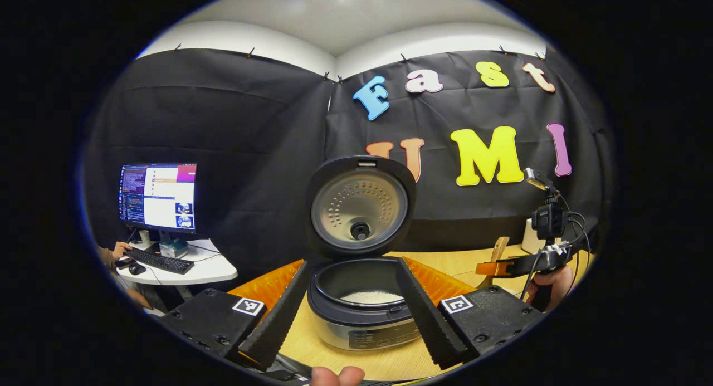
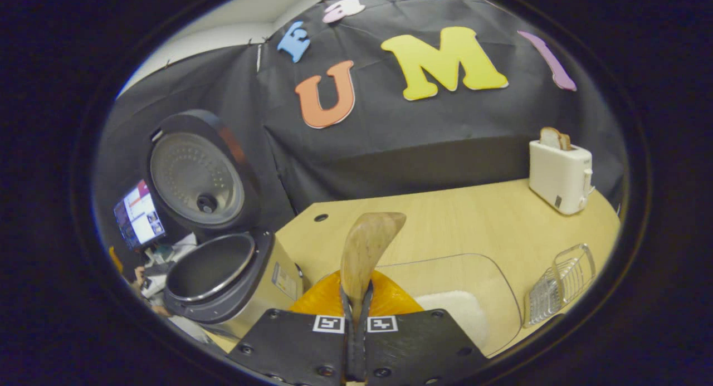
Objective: Close the left gripper, press the button to open the rice cooker; take a wooden spoon from the chopstick holder with the right hand, scoop a spoonful of rice and pour it into the rice cooker, then put the wooden spoon back into the chopstick holder.
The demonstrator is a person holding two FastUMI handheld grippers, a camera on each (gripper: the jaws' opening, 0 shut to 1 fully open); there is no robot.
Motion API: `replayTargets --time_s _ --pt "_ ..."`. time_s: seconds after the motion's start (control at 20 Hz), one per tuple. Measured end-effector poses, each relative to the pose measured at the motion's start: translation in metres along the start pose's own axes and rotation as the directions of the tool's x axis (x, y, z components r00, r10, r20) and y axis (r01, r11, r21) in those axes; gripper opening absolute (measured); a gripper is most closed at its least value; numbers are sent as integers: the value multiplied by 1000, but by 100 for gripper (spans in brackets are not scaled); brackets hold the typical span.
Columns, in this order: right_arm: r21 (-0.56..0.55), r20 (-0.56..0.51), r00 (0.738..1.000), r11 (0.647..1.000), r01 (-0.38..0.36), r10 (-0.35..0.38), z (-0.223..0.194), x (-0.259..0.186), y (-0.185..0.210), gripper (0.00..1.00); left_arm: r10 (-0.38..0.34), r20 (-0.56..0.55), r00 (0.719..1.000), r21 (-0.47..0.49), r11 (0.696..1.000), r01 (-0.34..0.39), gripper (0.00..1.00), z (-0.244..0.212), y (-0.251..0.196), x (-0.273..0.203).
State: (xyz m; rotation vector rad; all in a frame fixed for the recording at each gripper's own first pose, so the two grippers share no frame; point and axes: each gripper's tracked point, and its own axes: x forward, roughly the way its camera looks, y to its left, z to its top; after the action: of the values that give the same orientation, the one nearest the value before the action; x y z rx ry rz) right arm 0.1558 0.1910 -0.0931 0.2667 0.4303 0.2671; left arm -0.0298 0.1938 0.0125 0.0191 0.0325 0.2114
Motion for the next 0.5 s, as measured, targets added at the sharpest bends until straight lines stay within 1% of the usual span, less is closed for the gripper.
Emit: replayTargets --time_s 0.15,0.3,0.35,0.4,0.5 --pt "134 -5 1000 991 -29 30 0 2 -6 0 -18 0 1000 -14 1000 18 99 1 -5 -1" --pt "277 20 998 959 -67 64 14 -3 -20 0 -41 6 999 -3 999 41 99 2 -13 -1" --pt "302 35 998 951 -68 60 19 -6 -28 2 -53 6 999 0 999 53 99 1 -17 0" --pt "323 52 997 944 -66 52 25 -10 -37 0 -60 5 998 5 998 60 99 1 -20 -1" --pt "361 76 996 929 -80 57 36 -17 -49 0 -61 8 998 14 998 61 99 0 -21 0"
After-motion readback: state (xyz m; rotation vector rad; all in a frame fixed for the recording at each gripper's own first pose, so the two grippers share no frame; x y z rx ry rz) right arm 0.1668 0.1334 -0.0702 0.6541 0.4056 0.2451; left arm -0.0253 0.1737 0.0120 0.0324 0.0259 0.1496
